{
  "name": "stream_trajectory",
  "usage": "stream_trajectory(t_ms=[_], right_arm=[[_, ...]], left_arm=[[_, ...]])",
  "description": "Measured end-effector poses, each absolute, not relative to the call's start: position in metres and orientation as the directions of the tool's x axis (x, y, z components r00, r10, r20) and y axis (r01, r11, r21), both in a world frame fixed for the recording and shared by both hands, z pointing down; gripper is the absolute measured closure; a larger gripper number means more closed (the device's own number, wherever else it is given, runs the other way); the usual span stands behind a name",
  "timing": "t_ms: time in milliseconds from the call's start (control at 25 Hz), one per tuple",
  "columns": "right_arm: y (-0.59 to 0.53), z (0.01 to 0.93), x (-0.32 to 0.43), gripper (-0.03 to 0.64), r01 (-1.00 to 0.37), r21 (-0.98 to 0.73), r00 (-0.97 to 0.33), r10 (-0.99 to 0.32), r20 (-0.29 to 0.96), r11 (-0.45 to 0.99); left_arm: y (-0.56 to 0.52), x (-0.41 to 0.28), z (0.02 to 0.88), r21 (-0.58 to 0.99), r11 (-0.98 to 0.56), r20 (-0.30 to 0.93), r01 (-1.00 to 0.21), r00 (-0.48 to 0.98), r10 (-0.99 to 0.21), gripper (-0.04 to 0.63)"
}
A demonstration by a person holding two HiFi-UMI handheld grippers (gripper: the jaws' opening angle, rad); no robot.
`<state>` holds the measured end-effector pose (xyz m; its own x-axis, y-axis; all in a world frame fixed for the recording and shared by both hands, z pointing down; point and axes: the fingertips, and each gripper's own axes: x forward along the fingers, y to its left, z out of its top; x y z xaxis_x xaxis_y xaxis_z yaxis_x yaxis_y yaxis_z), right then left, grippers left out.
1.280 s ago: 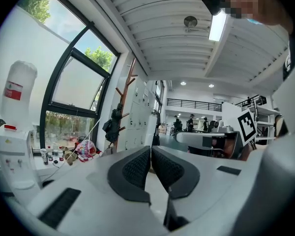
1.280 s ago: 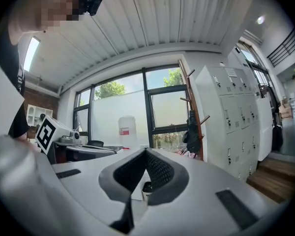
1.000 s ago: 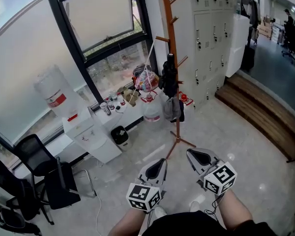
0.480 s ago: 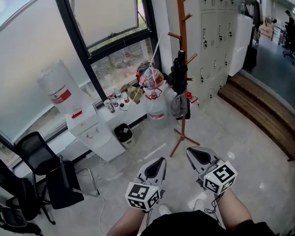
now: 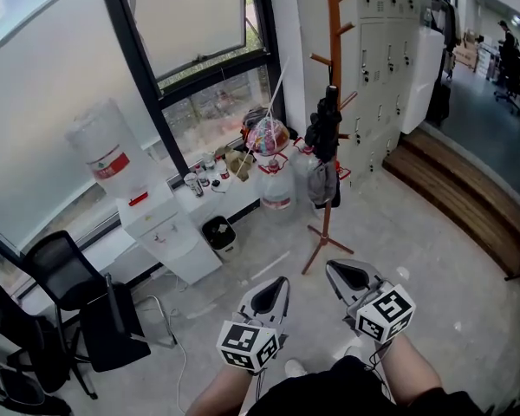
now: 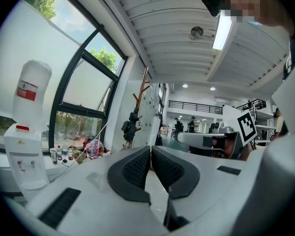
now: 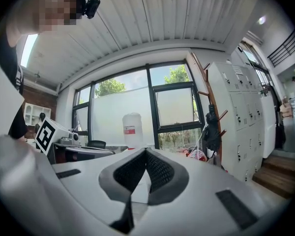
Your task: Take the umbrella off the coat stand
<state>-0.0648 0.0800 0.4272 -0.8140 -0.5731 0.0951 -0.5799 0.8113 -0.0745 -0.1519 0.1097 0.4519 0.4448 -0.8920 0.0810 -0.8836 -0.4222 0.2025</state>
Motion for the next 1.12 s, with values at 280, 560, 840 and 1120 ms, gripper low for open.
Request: stream_trajectory(t_ms=[280,560,840,1120], right_arm=[[0.076,0.427,-0.08,0.563,-0.577,-0.07,-0.816,-0.57,0.094,0.814],[0.062,0.424,-0.088,0.563,-0.564,-0.07,-0.825,-0.558,0.092,0.823],[0.039,0.424,-0.078,0.563,-0.566,-0.075,-0.824,-0.56,0.084,0.821],[0.009,0.426,-0.056,0.563,-0.582,-0.087,-0.813,-0.577,0.081,0.808]], left_arm=[[0.111,-0.17,0.455,0.21,-0.41,0.077,-0.888,0.433,-0.898,0.574],[0.104,-0.18,0.453,0.211,-0.389,0.079,-0.897,0.412,-0.908,0.574],[0.084,-0.175,0.453,0.206,-0.384,0.083,-0.9,0.407,-0.91,0.574],[0.056,-0.157,0.455,0.205,-0.392,0.091,-0.897,0.416,-0.905,0.574]])
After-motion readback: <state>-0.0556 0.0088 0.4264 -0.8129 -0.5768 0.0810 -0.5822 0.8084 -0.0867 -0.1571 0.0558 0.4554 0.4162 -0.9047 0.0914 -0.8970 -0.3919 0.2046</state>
